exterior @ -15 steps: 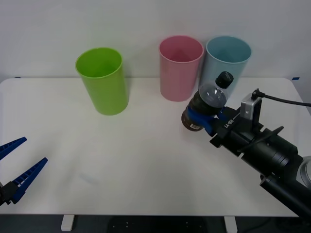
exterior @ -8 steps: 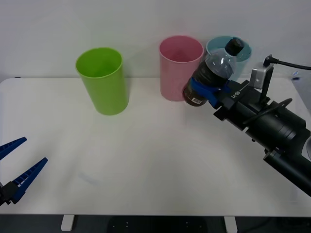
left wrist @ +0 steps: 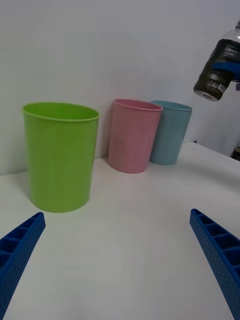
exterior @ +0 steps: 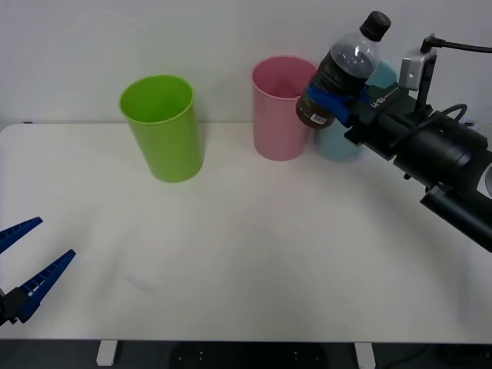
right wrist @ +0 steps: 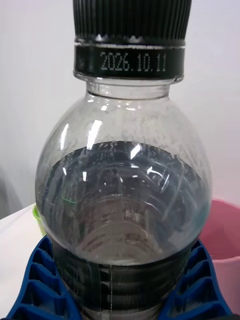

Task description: Grasp the object on the table and drop it into the matching bin: aluminum can to the light blue bin, PET bottle to the pink bin.

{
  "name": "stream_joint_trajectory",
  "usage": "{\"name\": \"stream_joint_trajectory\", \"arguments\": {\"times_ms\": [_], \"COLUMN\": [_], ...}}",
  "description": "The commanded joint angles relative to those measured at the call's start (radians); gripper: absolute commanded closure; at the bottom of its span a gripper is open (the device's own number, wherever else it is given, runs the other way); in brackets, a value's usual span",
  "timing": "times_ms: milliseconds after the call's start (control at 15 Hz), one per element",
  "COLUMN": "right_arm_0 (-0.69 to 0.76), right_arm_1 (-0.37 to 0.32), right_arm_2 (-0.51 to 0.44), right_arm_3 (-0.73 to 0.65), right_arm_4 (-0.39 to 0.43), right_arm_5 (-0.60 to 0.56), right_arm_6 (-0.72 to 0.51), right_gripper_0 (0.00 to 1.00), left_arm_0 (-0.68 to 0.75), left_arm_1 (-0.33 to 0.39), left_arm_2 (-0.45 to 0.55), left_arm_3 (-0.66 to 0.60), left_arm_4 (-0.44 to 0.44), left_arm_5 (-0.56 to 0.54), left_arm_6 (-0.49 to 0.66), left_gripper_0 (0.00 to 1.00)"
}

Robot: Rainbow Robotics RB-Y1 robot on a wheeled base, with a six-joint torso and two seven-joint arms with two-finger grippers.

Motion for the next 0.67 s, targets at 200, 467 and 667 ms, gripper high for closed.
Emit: {"name": "stream_joint_trajectory", "arguments": {"times_ms": [200, 467, 667], "right_arm_0": [-0.154, -0.286, -0.407], "right_arm_1": [0.009, 0.054, 0.117], "right_arm_2": [0.035, 0.055, 0.056], "right_arm_3": [0.177, 0.347, 0.509], "right_arm_4": [0.017, 0.055, 0.095], "right_arm_5": [-0.001, -0.010, -0.024], "right_arm_6": [0.008, 0.021, 0.033], "right_gripper_0": [1.00, 1.00, 1.00], "left_arm_0": [0.000, 0.000, 0.000], "left_arm_1": [0.000, 0.000, 0.000], "left_arm_2": [0.000, 0.000, 0.000], "left_arm_3": [0.000, 0.000, 0.000], "left_arm_4": [0.000, 0.000, 0.000], "left_arm_5": [0.000, 0.000, 0.000], "left_arm_6": [0.000, 0.000, 0.000], "left_gripper_0": [0.00, 0.00, 0.00]}}
